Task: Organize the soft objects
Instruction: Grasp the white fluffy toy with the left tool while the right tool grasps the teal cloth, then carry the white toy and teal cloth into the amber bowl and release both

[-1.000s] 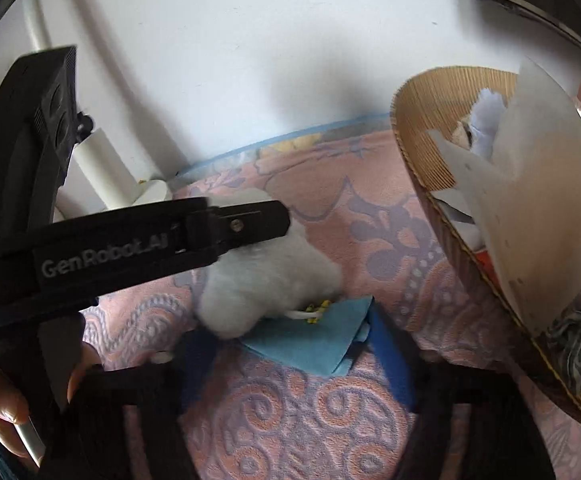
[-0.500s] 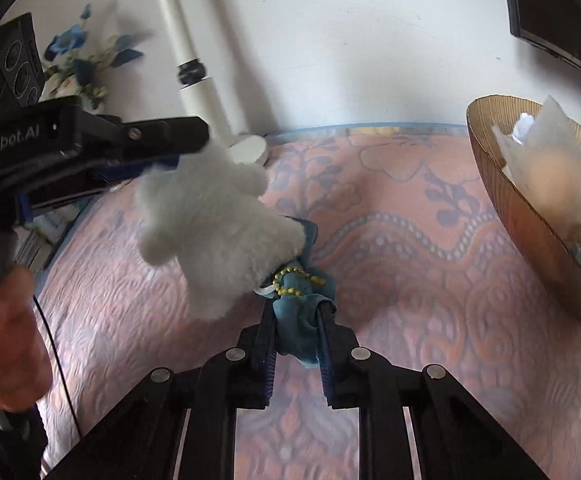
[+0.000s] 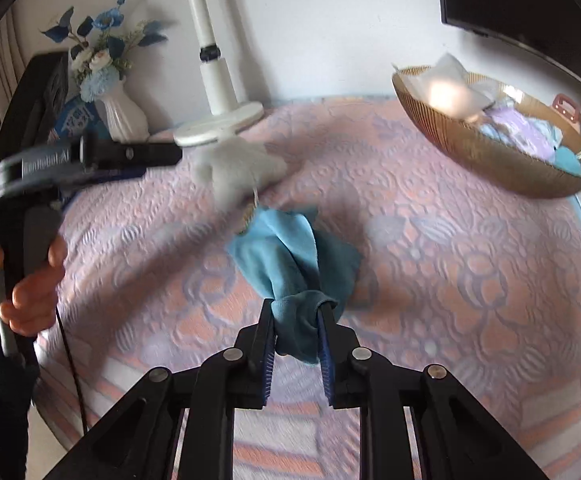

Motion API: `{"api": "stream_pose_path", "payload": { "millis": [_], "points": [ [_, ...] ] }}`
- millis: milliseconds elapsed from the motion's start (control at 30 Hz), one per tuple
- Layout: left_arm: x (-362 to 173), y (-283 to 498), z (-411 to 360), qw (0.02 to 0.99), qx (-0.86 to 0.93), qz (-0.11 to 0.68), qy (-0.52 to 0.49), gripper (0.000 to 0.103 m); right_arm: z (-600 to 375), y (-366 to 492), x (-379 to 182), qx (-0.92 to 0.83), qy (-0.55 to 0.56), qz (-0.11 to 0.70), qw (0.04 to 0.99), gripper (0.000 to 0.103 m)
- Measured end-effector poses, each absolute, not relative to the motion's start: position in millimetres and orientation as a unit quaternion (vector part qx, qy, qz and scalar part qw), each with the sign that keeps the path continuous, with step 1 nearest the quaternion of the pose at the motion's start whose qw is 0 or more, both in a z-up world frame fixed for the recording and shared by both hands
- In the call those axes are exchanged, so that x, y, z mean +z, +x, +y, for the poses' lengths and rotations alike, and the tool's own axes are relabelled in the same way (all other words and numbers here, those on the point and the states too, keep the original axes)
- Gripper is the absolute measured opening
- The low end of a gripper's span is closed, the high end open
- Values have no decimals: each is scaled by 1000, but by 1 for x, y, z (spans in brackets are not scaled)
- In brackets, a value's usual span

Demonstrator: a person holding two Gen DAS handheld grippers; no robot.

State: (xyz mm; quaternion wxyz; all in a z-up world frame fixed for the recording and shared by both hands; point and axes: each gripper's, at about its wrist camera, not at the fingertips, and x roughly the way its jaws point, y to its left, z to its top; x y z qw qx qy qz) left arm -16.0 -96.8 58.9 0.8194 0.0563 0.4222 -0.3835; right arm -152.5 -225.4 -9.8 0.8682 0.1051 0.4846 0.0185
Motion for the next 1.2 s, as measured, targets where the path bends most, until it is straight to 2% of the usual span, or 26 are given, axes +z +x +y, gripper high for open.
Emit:
{"api": "stream_pose_path", "payload": {
  "millis": [100,133,167,200,300,400,433,467,500,533,567,600,633,667,733,967,1200],
  "points": [
    [47,-7,-118,826,-353,432,81,102,-228,-150,-7,29,115,485,866,33],
    [42,-2,-123,827,-342,438,84,102,-227,-148,-5,33,112,482,868,55],
    [35,4,-128,828,-328,446,89,102,-226,-146,-5,37,106,481,869,86],
    [30,8,-133,827,-322,452,91,102,-225,-143,-3,41,98,477,872,95],
    [17,16,-143,824,-314,461,100,102,-219,-133,-2,57,75,463,881,96],
    [6,20,-151,828,-293,466,110,97,-215,-114,-10,62,63,479,874,96],
    [7,18,-151,834,-291,454,114,87,-214,-108,-13,63,60,481,872,96],
    [8,17,-151,835,-297,448,116,71,-213,-104,-16,60,56,483,872,94],
    [11,14,-152,836,-304,442,118,63,-212,-99,-20,57,52,489,869,91],
    [13,12,-152,834,-313,438,122,58,-210,-97,-24,58,49,496,865,78],
    [15,8,-152,834,-321,431,123,55,-208,-94,-28,56,46,501,862,70],
    [17,6,-151,834,-328,425,124,54,-206,-93,-28,44,34,497,866,68],
    [20,2,-150,836,-335,417,124,53,-202,-94,-26,36,20,491,870,57],
    [24,-1,-149,838,-341,409,121,53,-198,-95,-25,36,9,489,872,36],
    [37,-7,-143,839,-364,391,100,53,-195,-99,-22,49,5,479,876,14],
    [94,-27,-148,840,-411,341,96,54,-241,-119,16,28,53,440,896,12],
    [149,-42,-199,840,-448,283,117,54,-323,-129,94,-55,64,373,924,12]
  ]
}}
